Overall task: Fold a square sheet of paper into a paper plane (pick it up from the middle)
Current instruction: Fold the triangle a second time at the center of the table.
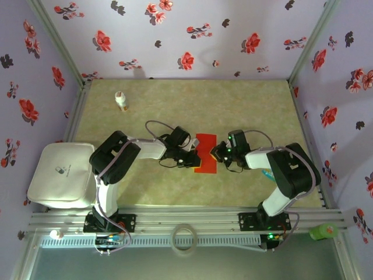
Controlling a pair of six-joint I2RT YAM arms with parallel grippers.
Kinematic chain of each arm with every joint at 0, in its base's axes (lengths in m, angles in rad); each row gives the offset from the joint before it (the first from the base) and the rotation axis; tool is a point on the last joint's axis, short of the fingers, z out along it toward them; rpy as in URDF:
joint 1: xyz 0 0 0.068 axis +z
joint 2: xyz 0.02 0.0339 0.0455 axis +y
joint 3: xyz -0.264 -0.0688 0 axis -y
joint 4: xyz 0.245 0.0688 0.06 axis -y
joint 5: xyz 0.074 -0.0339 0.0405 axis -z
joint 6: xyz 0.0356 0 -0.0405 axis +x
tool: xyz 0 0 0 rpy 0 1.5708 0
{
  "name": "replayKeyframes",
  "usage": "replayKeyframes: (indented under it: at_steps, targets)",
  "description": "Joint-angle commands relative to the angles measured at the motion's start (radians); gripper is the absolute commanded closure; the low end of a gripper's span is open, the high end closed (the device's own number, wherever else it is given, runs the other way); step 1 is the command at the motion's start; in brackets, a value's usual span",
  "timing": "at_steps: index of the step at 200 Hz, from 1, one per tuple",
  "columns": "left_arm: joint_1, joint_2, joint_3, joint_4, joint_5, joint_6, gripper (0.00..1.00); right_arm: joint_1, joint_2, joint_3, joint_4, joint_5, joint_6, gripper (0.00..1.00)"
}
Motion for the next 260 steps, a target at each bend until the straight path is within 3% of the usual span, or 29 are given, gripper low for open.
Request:
replayKeyframes:
  at_steps: [1,39,97,119,154,260]
  targets:
    - [0.007,0.036,-0.045,-0.130,-0.062,0.025,1.00,-0.047,0.025,-0.009,-0.046,0.072,-0.029,0.99]
    - [0.007,0.034,-0.055,-0.118,-0.063,0.020,1.00,-0.065,0.008,-0.001,-0.047,0.117,-0.006,0.99]
    - [0.007,0.022,-0.065,-0.108,-0.067,0.014,1.00,-0.025,-0.149,0.009,-0.037,0.062,-0.034,0.97]
    - [0.008,0.019,-0.067,-0.104,-0.070,0.010,1.00,0.012,-0.113,0.028,-0.041,-0.021,-0.033,0.97]
    - [0.006,0.017,-0.061,-0.101,-0.070,0.007,1.00,0.069,-0.030,0.037,-0.059,-0.010,-0.031,0.99]
    - [0.006,-0.111,0.025,-0.063,-0.030,-0.085,1.00,0.030,0.063,-0.005,-0.088,0.039,-0.059,1.00]
